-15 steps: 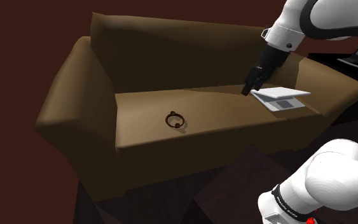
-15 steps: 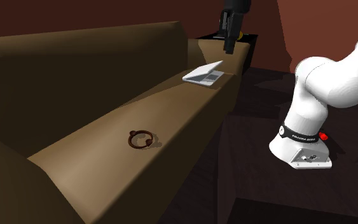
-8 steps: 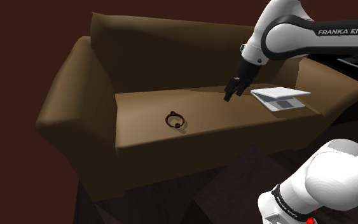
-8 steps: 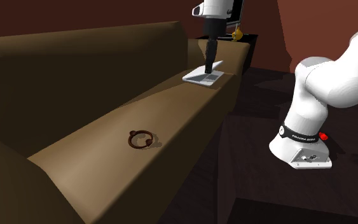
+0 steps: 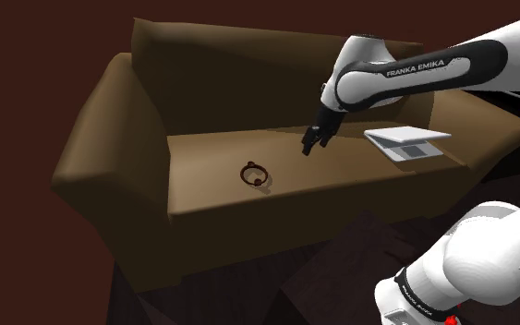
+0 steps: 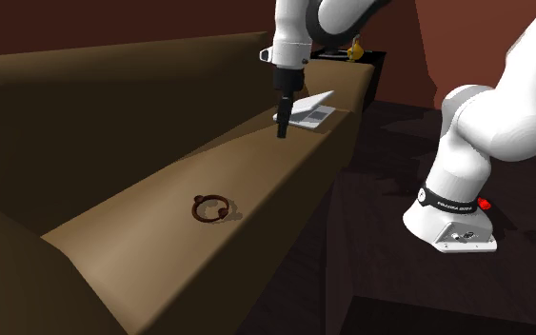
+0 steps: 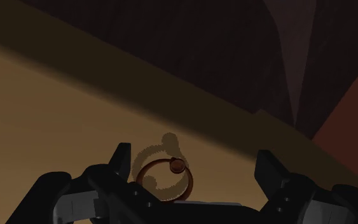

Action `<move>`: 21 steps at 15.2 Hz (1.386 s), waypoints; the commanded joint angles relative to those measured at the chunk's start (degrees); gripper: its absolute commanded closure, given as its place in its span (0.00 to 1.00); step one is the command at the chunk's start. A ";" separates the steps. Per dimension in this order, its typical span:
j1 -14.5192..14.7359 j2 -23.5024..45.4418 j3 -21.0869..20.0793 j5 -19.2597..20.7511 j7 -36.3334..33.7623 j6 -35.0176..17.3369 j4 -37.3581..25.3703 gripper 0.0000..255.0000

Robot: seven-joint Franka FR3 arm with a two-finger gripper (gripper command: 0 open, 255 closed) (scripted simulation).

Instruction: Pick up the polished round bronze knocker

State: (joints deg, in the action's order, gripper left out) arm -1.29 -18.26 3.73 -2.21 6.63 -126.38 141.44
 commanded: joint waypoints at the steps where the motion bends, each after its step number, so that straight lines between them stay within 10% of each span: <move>1: 0.05 4.47 0.08 0.06 0.32 -3.32 -1.29 0.00; 21: -1.00 50.30 0.40 -0.16 3.16 -20.74 -30.42 0.00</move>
State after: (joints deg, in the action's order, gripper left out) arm -2.01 29.72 4.11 -2.36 9.50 -146.49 112.74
